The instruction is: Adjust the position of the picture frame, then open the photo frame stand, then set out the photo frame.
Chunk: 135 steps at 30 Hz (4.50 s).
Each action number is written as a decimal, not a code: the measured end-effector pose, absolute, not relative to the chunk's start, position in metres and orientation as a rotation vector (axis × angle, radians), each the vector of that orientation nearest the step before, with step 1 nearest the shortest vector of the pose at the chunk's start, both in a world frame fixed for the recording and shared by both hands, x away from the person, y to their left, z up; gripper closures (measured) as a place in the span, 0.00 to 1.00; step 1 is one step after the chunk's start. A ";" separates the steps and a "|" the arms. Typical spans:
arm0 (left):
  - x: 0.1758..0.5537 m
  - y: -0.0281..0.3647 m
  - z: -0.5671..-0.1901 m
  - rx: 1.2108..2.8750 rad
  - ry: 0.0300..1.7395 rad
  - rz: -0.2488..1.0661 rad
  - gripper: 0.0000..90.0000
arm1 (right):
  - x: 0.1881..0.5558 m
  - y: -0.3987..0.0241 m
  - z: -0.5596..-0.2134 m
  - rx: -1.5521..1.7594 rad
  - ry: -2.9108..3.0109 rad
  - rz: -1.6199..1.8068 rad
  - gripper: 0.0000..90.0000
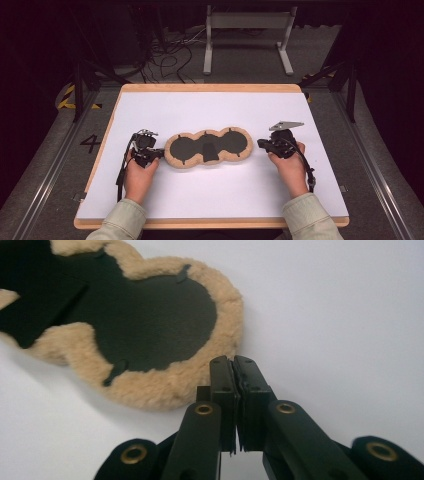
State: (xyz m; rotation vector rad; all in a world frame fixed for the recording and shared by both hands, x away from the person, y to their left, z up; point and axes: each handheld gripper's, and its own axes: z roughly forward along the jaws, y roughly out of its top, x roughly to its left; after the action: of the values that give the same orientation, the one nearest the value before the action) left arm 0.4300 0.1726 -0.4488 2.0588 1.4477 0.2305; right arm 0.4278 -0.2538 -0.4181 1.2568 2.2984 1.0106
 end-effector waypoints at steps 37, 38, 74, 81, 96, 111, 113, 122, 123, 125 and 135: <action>0.436 0.148 -0.452 2.053 1.337 0.144 0.97 | 0.392 -0.237 -0.415 1.067 2.370 1.073 1.00; 0.439 0.148 -0.453 2.036 1.338 0.127 1.00 | 0.387 -0.238 -0.412 1.044 2.385 1.110 1.00; 0.424 0.159 -0.428 2.165 1.030 0.139 0.69 | 0.369 -0.201 -0.425 0.930 2.649 1.007 0.96; 0.412 0.156 -0.426 2.242 0.929 0.153 0.69 | 0.380 -0.195 -0.431 0.929 2.689 0.972 0.96; 0.400 0.164 -0.431 2.244 0.951 0.036 0.64 | 0.395 -0.182 -0.432 0.928 2.673 1.004 1.00; 0.385 0.177 -0.436 2.229 0.990 0.008 0.62 | 0.404 -0.176 -0.412 0.914 2.563 1.158 1.00; 0.386 0.178 -0.435 2.213 0.993 0.001 0.62 | 0.404 -0.176 -0.411 0.915 2.540 1.171 0.99; 0.401 0.171 -0.424 2.160 1.049 0.000 0.59 | 0.389 -0.189 -0.401 0.885 2.563 1.107 0.89; 0.402 0.170 -0.423 2.151 1.057 0.004 0.58 | 0.387 -0.195 -0.397 0.896 2.539 1.118 0.86; 0.406 0.168 -0.419 2.144 1.061 0.012 0.58 | 0.383 -0.206 -0.391 0.924 2.501 1.157 0.82; 0.412 0.160 -0.412 2.079 1.084 0.068 0.53 | 0.374 -0.252 -0.379 1.086 2.318 1.249 0.71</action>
State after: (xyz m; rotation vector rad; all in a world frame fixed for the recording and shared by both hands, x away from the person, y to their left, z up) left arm 0.4115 0.1598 -0.4124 2.0792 1.0838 0.0681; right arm 0.3741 -0.2518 -0.3789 1.0860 2.3185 1.2492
